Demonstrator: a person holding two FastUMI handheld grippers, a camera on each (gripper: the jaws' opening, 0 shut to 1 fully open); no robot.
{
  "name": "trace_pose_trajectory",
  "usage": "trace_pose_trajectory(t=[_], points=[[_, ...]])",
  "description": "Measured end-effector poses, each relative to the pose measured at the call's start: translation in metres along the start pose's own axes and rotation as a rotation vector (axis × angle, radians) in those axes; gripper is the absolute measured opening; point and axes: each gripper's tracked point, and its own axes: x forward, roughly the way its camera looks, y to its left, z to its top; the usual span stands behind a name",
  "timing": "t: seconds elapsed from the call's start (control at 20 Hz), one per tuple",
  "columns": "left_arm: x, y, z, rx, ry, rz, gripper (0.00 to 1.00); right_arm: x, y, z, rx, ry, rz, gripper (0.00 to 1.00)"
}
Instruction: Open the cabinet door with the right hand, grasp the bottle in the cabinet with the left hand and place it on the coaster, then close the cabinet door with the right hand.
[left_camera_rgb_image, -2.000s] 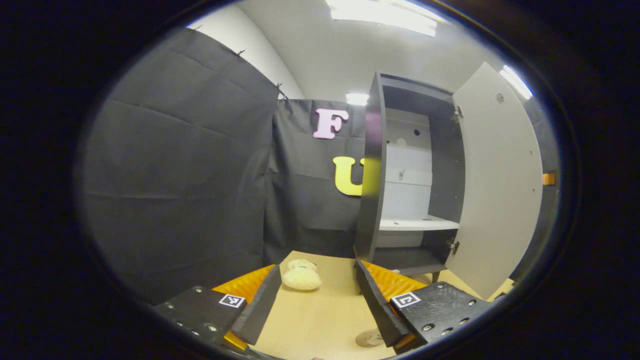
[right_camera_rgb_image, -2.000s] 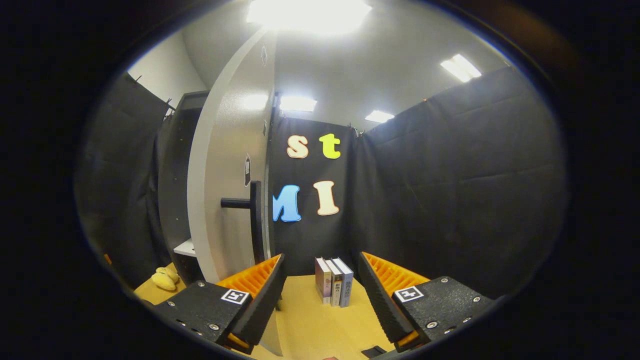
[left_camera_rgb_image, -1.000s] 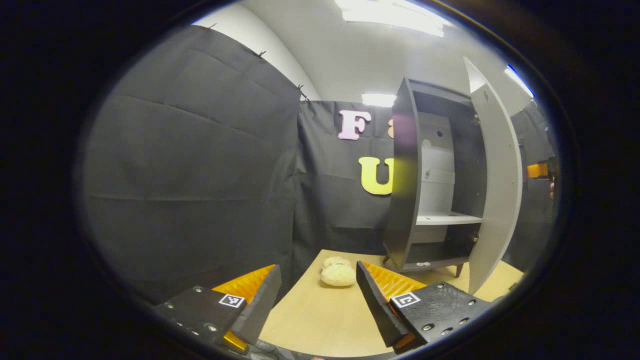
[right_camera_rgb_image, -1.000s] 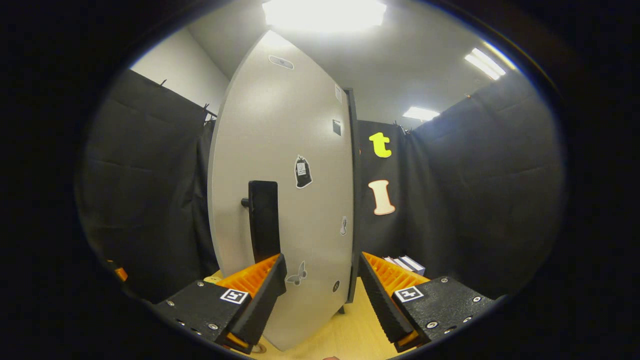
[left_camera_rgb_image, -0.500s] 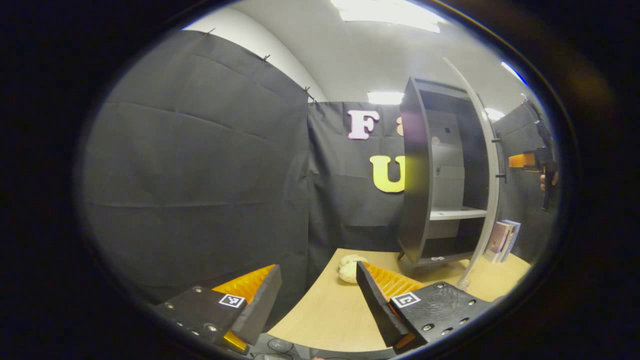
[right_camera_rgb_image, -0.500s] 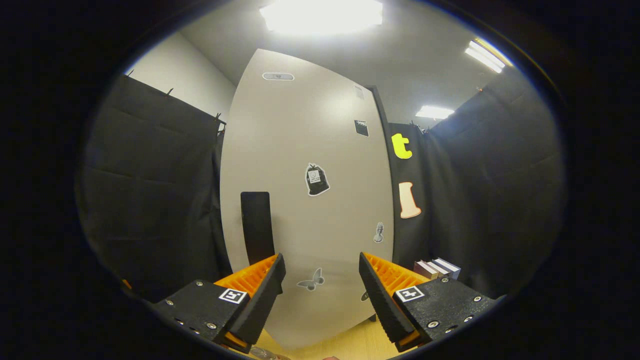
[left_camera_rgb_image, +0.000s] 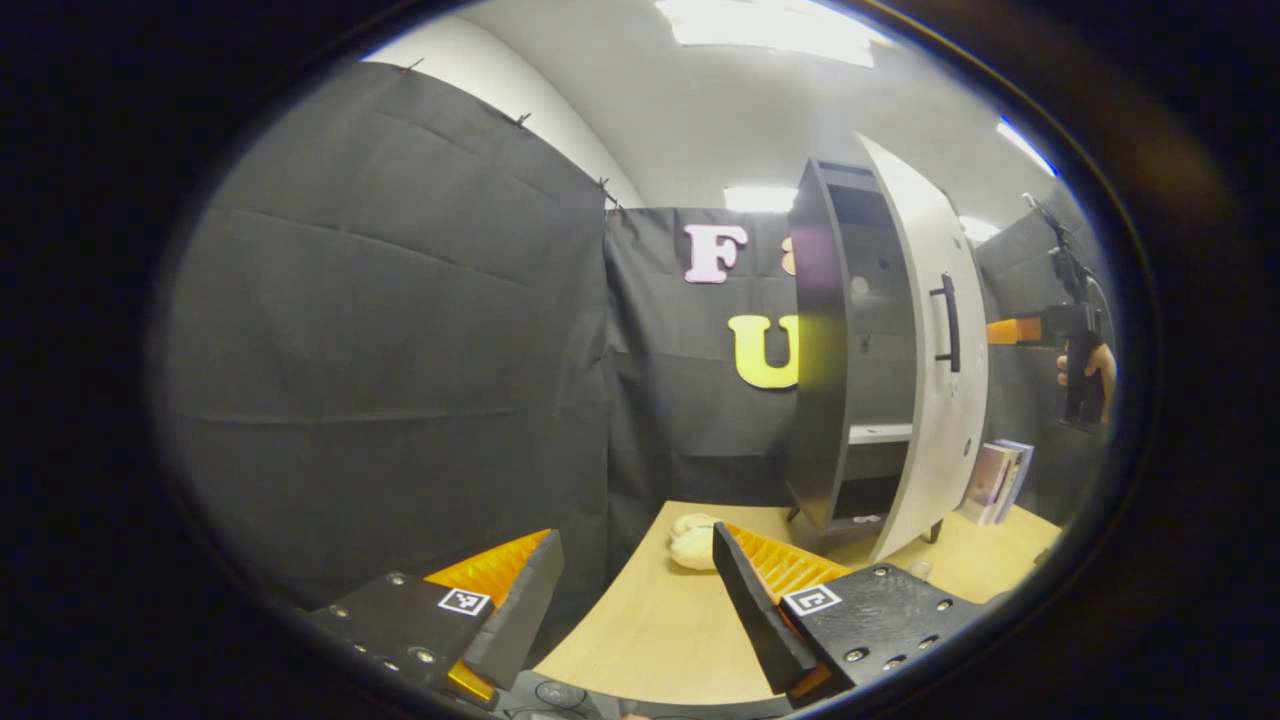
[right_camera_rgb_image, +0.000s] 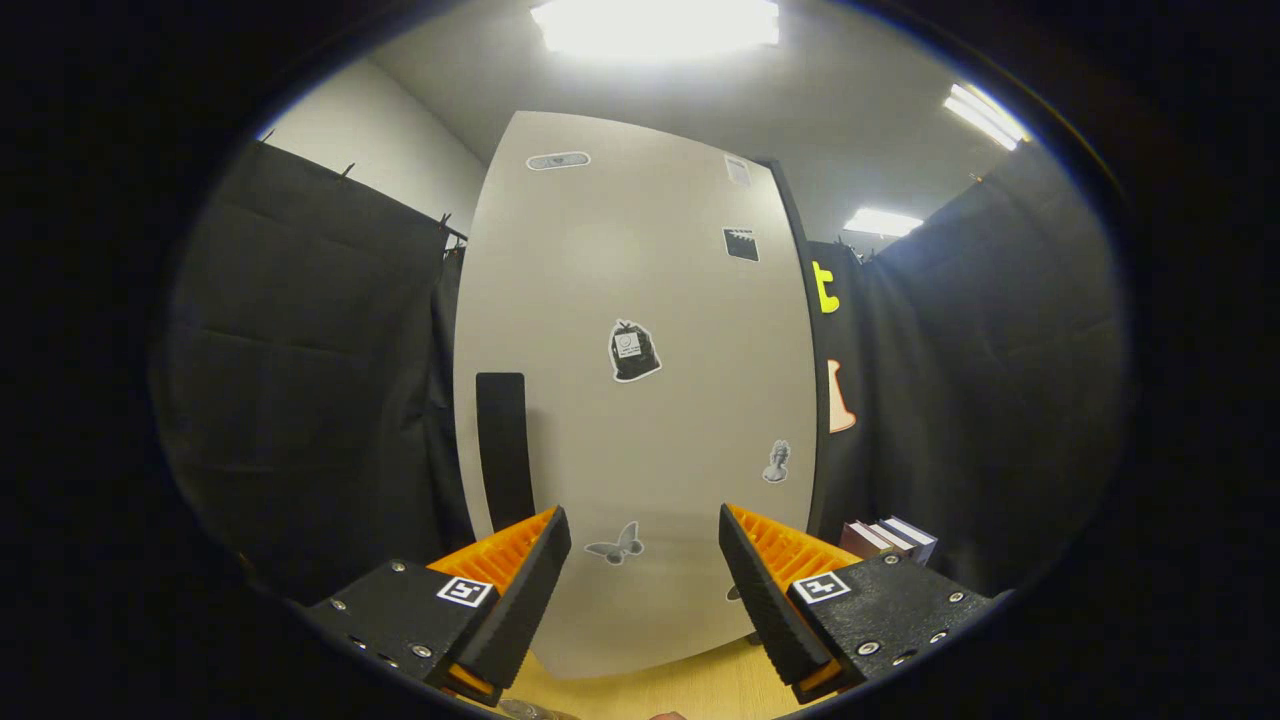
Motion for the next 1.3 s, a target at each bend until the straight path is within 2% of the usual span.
trace_pose_trajectory(t=[0.25,0.65,0.95,1.05,1.1,1.15,1.3], points=[[0.018,-0.035,0.009,-0.005,-0.024,-0.096,0.88,-0.024,-0.009,0.000,-0.031,-0.024,-0.048,0.93],[0.031,-0.129,0.032,-0.039,-0.037,-0.179,0.88,-0.086,-0.075,0.007,-0.096,-0.069,-0.111,0.93],[0.020,-0.213,0.057,-0.032,-0.063,-0.237,0.88,-0.119,-0.130,-0.013,-0.053,-0.060,-0.145,0.93],[0.014,-0.225,0.064,-0.021,-0.073,-0.250,0.90,-0.127,-0.146,-0.026,-0.022,-0.040,-0.155,0.93],[0.011,-0.234,0.067,-0.020,-0.077,-0.253,0.87,-0.130,-0.153,-0.033,-0.005,-0.026,-0.158,0.93],[0.009,-0.245,0.068,-0.022,-0.080,-0.259,0.90,-0.132,-0.160,-0.037,0.010,-0.014,-0.162,0.93],[0.004,-0.267,0.066,-0.031,-0.078,-0.262,0.87,-0.140,-0.177,-0.049,0.028,0.004,-0.176,0.93]])
